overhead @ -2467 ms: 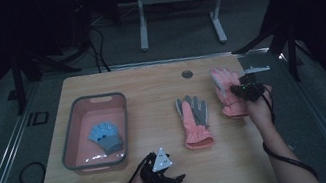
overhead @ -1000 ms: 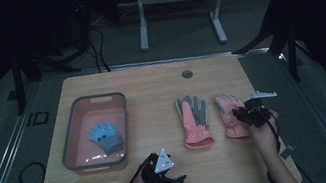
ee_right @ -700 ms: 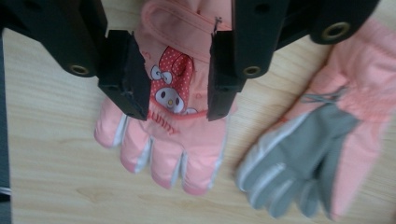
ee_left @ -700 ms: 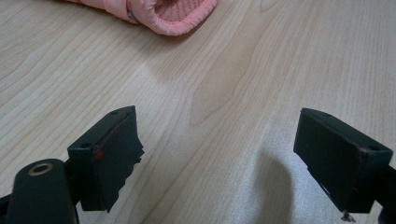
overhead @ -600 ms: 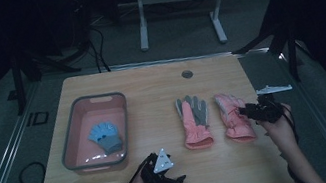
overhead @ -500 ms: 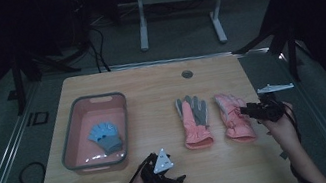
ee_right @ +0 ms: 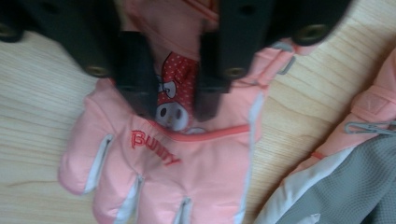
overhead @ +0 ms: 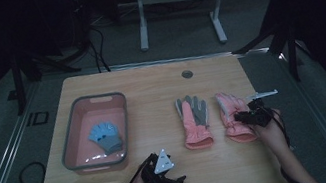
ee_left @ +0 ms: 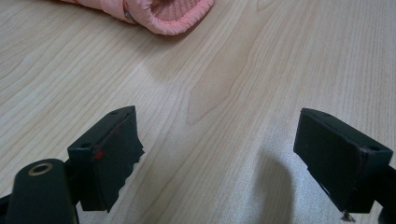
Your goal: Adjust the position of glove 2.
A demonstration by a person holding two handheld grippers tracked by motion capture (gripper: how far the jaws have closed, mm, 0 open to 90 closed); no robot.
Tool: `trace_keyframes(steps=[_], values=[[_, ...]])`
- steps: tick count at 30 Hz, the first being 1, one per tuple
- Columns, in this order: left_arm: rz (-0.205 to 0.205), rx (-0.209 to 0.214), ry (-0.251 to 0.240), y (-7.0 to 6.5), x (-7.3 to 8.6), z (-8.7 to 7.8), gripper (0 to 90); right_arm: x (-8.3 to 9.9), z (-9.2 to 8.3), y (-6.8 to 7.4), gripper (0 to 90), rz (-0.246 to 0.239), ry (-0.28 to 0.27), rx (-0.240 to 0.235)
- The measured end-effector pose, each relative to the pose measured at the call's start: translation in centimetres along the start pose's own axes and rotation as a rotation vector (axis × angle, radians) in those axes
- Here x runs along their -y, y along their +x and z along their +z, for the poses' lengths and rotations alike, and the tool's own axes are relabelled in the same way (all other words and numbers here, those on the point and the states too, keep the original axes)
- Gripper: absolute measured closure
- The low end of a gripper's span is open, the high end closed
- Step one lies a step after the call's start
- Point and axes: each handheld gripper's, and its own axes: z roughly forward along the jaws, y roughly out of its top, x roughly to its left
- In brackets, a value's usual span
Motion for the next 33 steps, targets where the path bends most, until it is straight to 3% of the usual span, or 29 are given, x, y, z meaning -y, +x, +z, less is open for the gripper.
trace_keyframes(steps=[2,6,8,15,17,19,21,26,29,31,33], values=[[-0.001,-0.003,0.001,0.0,0.0,0.0,14.5,0.0,0.1,0.4,85.9,-0.027,0.015,0.005],[-0.006,-0.008,-0.002,0.0,0.0,0.0,14.5,-0.2,-0.4,0.9,88.5,-0.026,-0.006,0.02],[-0.004,-0.008,-0.001,0.0,0.0,0.0,14.5,-0.5,-1.4,1.0,89.1,-0.01,-0.031,0.02],[-0.006,-0.015,-0.001,0.1,0.0,0.0,14.5,-2.3,-5.0,3.4,89.2,-0.056,-0.124,0.016],[-0.002,-0.016,0.0,0.0,0.0,0.0,14.5,-3.6,-6.9,5.2,89.3,-0.047,-0.188,0.034],[0.001,-0.017,-0.001,0.0,0.0,0.0,14.5,-4.3,-7.8,6.8,89.3,-0.054,-0.236,0.07],[-0.002,-0.016,-0.005,0.0,0.0,0.0,14.5,-5.0,-8.4,8.3,89.3,-0.048,-0.263,0.068],[0.0,-0.015,-0.007,0.1,0.0,0.0,14.5,-6.0,-8.3,11.6,89.3,-0.023,-0.277,0.046],[-0.004,-0.013,-0.012,0.1,0.0,-0.1,14.5,-6.1,-7.2,13.3,89.3,-0.02,-0.26,0.032],[-0.003,-0.012,-0.014,0.1,0.0,-0.1,14.5,-6.0,-6.5,14.3,89.3,-0.038,-0.245,0.06],[-0.001,-0.013,-0.012,0.1,0.0,-0.1,14.5,-5.8,-5.6,14.7,89.3,-0.022,-0.231,0.036]])
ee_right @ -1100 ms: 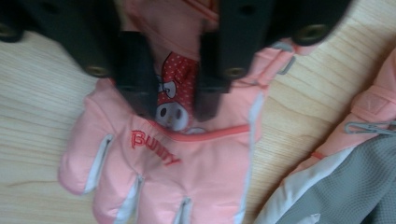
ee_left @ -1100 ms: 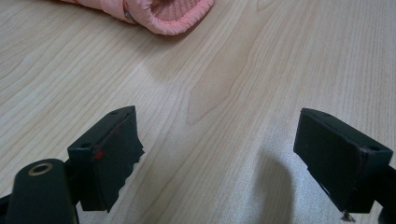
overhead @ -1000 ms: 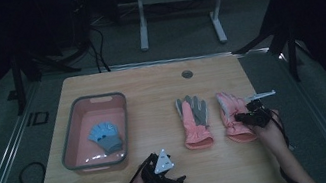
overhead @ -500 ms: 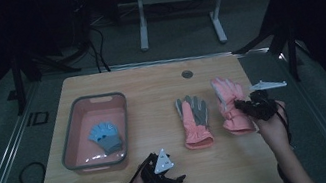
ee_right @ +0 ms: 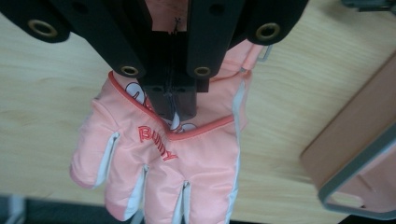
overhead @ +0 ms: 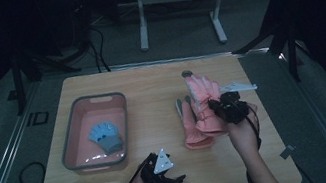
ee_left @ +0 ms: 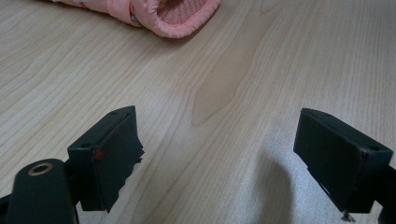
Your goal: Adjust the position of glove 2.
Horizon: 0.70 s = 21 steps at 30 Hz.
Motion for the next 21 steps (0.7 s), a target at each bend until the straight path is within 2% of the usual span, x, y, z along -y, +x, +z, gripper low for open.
trace_keyframes(steps=[4,6,12,17,21], values=[[0.0,-0.001,0.001,0.1,0.0,0.0,14.5,1.0,1.2,0.6,89.3,0.02,-0.006,-0.014],[0.004,-0.004,0.002,0.1,0.0,0.0,14.5,1.5,1.7,0.8,89.2,0.021,-0.002,0.007],[0.004,-0.007,0.002,0.0,0.0,0.0,14.5,2.4,4.1,1.1,89.1,0.056,0.039,0.023],[0.004,-0.004,0.004,0.0,0.0,0.0,14.5,3.2,5.9,1.7,88.1,0.024,0.079,0.044],[0.002,-0.005,0.004,-0.1,0.0,0.0,14.5,3.6,6.5,1.5,86.8,0.037,0.086,0.034]])
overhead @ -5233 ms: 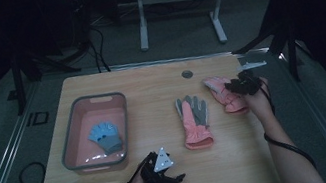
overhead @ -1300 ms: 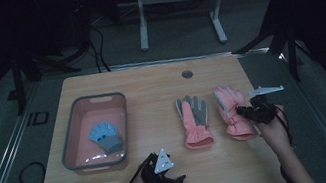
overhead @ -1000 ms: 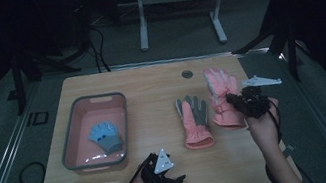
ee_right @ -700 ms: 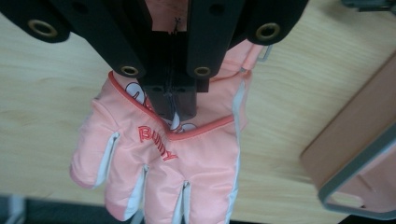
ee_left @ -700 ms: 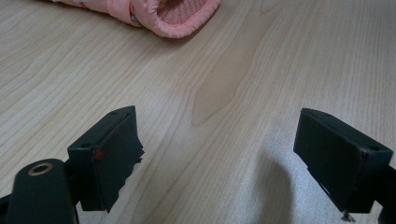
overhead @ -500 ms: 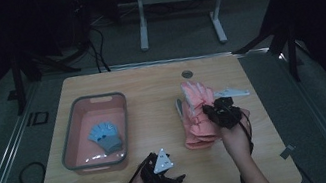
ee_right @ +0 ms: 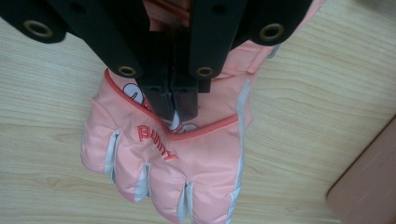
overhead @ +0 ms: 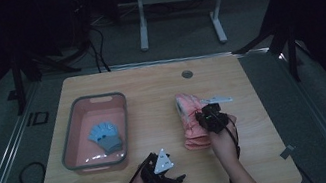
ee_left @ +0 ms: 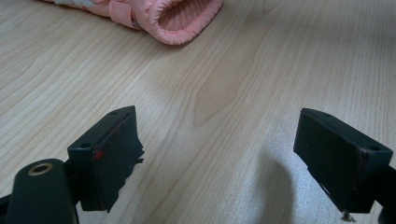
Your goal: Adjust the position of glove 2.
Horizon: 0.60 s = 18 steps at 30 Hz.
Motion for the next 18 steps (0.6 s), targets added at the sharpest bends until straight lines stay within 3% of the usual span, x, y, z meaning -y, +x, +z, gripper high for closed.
trace_keyframes(steps=[6,9,10,12,18], values=[[-0.009,0.003,0.0,0.1,0.0,0.0,14.5,-0.4,-0.2,-0.4,79.1,-0.025,0.006,-0.042],[-0.013,0.003,0.006,0.1,0.0,0.1,14.5,-0.8,-0.7,-0.7,65.7,-0.047,0.002,-0.062],[-0.013,0.003,0.006,0.1,0.0,0.1,14.5,-0.8,-0.7,-0.7,65.7,-0.047,0.002,-0.062],[-0.019,0.005,0.005,0.1,0.0,0.1,14.5,-0.9,-1.2,-0.9,51.1,-0.066,0.014,-0.108],[-0.019,0.003,0.006,0.2,0.0,0.1,14.5,-1.1,-2.2,-1.6,31.3,-0.097,0.016,-0.155]])
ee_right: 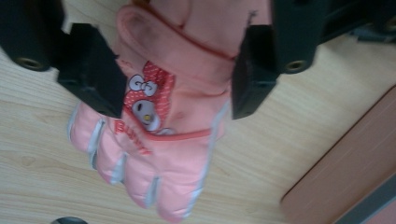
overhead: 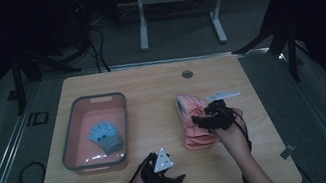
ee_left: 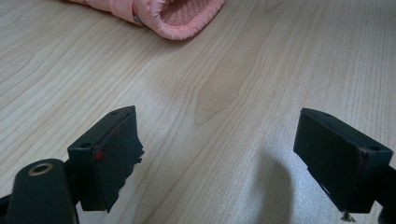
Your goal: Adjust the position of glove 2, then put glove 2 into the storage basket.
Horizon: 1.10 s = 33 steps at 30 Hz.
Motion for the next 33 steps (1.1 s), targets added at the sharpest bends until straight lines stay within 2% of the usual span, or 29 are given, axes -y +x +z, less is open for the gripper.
trace_keyframes(steps=[5,8,10,12,14,15,18,20,23,26,29,31,33], values=[[-0.004,-0.004,-0.003,0.0,0.0,0.0,14.5,-0.1,-0.5,-0.8,25.9,0.009,0.008,-0.064],[0.002,0.004,0.005,-0.1,-0.1,-0.1,14.5,-0.3,-1.2,-1.0,20.9,-0.003,-0.011,-0.087],[-0.005,0.013,-0.002,-0.1,-0.3,-0.2,14.5,-0.5,-1.9,-1.2,18.9,-0.023,-0.032,-0.085],[-0.005,0.014,-0.002,-0.3,-0.6,-0.4,14.5,-0.6,-2.8,-1.6,19.0,-0.052,-0.054,-0.062],[-0.002,0.013,-0.009,-0.5,-1.0,-0.7,14.5,-0.5,-3.6,-2.1,17.0,-0.106,-0.073,-0.048],[-0.001,0.015,-0.008,-0.5,-1.3,-0.8,14.5,-0.5,-4.1,-2.6,14.3,-0.126,-0.104,-0.035],[0.007,0.003,-0.013,-0.6,-2.1,-1.3,14.5,-0.2,-5.2,-3.8,14.0,-0.155,-0.163,-0.021],[-0.011,0.004,-0.037,-0.5,-2.9,-1.8,14.5,-0.1,-5.7,-4.3,14.2,-0.152,-0.16,-0.019],[-0.013,-0.019,-0.034,-0.3,-4.1,-2.4,14.5,0.2,-6.1,-4.8,14.4,-0.143,-0.126,-0.041],[-0.017,-0.021,-0.041,-0.1,-5.2,-2.8,14.5,0.5,-6.0,-5.0,14.2,-0.169,-0.107,-0.032],[-0.014,-0.016,-0.073,0.4,-6.6,-3.3,14.5,0.7,-5.6,-5.3,13.4,-0.192,-0.082,-0.023],[-0.006,-0.027,-0.087,0.7,-7.5,-3.6,14.5,0.9,-5.4,-5.7,11.8,-0.18,-0.07,-0.063],[-0.003,-0.04,-0.094,1.2,-8.5,-3.7,14.5,1.0,-5.1,-5.9,11.3,-0.164,-0.051,-0.082]])
